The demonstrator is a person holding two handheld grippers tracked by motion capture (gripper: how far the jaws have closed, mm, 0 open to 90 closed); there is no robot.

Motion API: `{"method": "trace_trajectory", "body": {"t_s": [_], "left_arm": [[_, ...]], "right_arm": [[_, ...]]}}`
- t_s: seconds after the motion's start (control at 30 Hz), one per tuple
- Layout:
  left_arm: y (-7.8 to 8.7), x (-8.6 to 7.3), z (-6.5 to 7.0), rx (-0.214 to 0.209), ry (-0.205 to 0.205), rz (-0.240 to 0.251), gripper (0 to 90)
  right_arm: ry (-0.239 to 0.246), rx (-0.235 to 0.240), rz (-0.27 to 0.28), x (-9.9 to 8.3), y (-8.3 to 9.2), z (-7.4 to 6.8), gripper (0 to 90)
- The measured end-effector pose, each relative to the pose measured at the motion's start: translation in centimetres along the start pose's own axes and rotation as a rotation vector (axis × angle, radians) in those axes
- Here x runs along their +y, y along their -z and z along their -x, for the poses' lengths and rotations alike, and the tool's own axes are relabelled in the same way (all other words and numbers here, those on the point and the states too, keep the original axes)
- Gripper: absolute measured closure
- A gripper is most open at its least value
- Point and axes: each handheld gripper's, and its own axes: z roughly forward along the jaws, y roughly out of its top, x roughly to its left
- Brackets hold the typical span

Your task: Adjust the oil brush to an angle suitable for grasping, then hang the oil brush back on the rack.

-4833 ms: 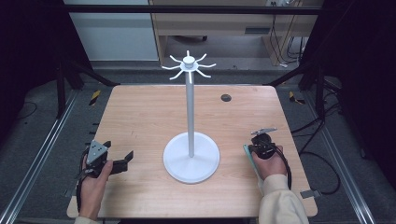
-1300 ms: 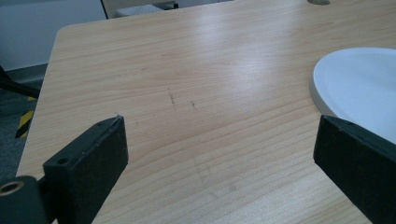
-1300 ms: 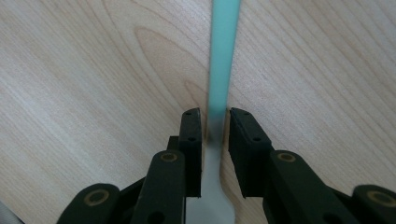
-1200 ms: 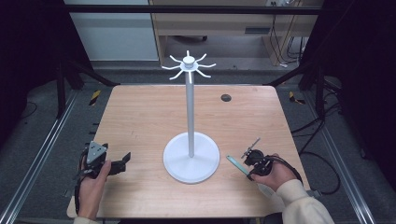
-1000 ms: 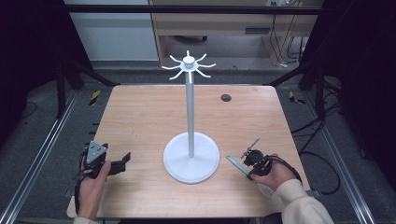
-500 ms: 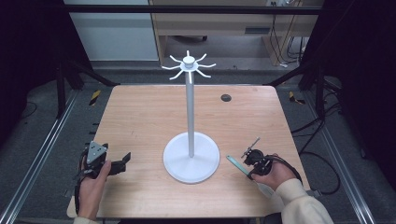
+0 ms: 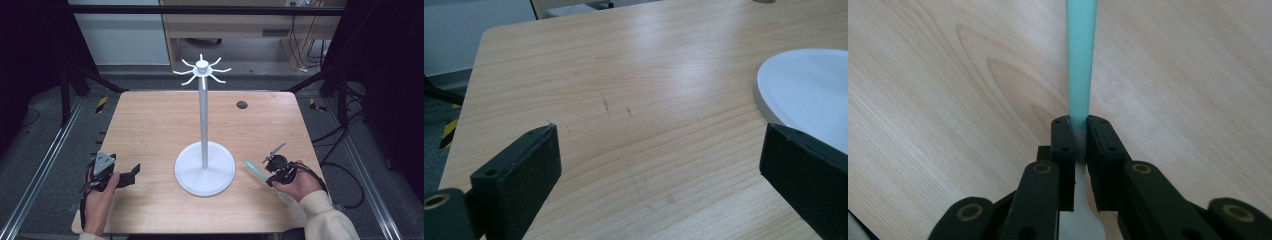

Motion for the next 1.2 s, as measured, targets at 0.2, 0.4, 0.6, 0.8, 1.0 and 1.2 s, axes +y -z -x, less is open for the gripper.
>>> {"method": "trace_trajectory", "body": {"t_s": [0.2, 0.4, 0.6, 0.8, 1.0, 1.2], "left_arm": [[0.0, -0.2, -0.1, -0.002, 0.008, 0.001, 2.7], [0.1, -0.2, -0.2, 0.003, 0.011, 0.002, 2.7], [0.0, -0.3, 0.0, -0.005, 0.002, -0.004, 2.6], [0.1, -0.2, 0.0, -0.001, 0.008, 0.002, 2.7], [0.1, -0.3, 0.3, -0.005, -0.005, -0.007, 2.6], [0.0, -0.2, 0.3, -0.004, -0.005, -0.004, 2.6]], "right_arm": [[-0.046, -0.002, 0.171, 0.9, 2.9, 0.7, 82.5], [-0.065, -0.002, 0.289, 1.5, 4.6, 0.9, 82.5], [-0.056, -0.012, 0.334, 1.6, 5.5, 0.7, 82.5], [-0.057, -0.008, 0.378, 1.6, 6.2, 0.3, 82.5], [-0.052, -0.008, 0.405, 1.4, 6.8, 0.1, 82.5], [-0.047, -0.001, 0.457, 1.3, 7.8, 0.0, 82.5]]}}
